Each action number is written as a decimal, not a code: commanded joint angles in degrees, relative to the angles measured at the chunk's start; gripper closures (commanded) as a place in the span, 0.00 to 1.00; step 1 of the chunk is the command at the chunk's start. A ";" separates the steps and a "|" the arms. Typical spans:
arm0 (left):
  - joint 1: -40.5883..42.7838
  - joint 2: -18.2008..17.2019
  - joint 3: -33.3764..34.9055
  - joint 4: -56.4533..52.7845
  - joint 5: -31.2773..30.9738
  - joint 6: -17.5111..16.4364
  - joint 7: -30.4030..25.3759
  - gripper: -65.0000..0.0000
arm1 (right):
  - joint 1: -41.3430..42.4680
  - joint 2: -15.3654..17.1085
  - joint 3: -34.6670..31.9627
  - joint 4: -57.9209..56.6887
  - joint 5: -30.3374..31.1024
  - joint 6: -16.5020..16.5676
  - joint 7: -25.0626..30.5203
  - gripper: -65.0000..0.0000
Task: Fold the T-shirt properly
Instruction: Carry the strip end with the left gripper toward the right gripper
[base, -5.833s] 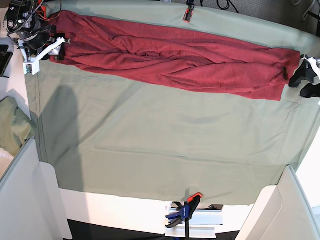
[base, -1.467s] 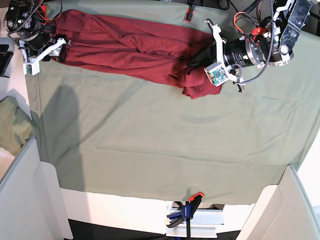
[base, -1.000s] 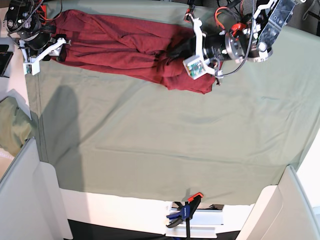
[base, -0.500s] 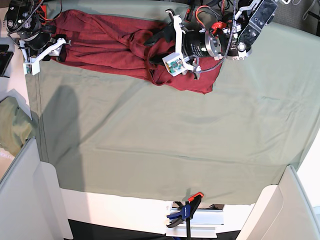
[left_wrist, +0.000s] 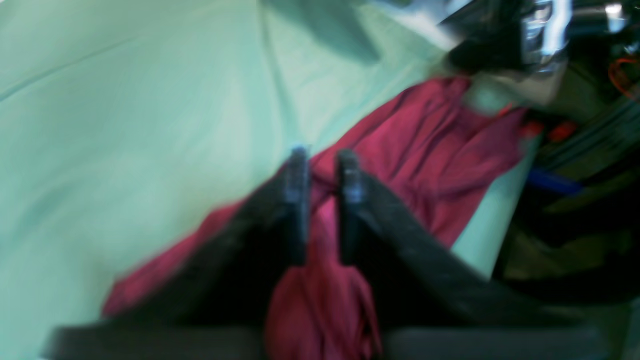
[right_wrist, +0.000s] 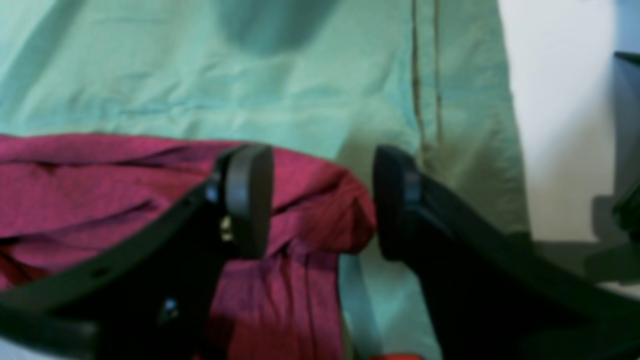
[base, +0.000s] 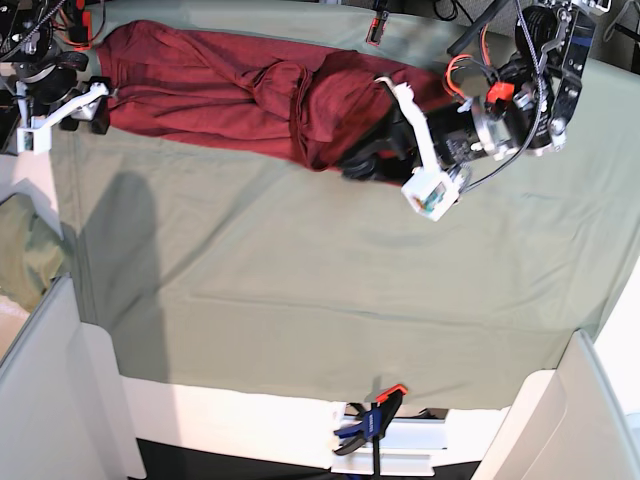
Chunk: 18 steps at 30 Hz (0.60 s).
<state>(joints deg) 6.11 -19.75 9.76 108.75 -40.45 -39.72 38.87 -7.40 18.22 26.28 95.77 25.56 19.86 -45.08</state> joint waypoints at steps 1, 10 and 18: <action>0.20 -0.28 -0.13 0.72 1.22 -0.28 -0.98 1.00 | 0.55 0.98 0.44 0.98 0.63 -0.11 1.11 0.50; 4.50 -0.22 -0.13 -3.45 15.56 -0.28 -6.43 1.00 | 0.55 0.98 0.44 0.98 1.46 -0.11 1.09 0.50; 4.57 -0.04 0.50 -6.40 17.11 -0.28 -7.39 1.00 | 0.55 0.98 0.44 0.98 1.49 -0.11 1.09 0.50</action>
<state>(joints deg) 11.25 -19.68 10.31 101.49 -22.50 -39.72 32.93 -7.46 18.26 26.28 95.77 26.17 19.86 -45.08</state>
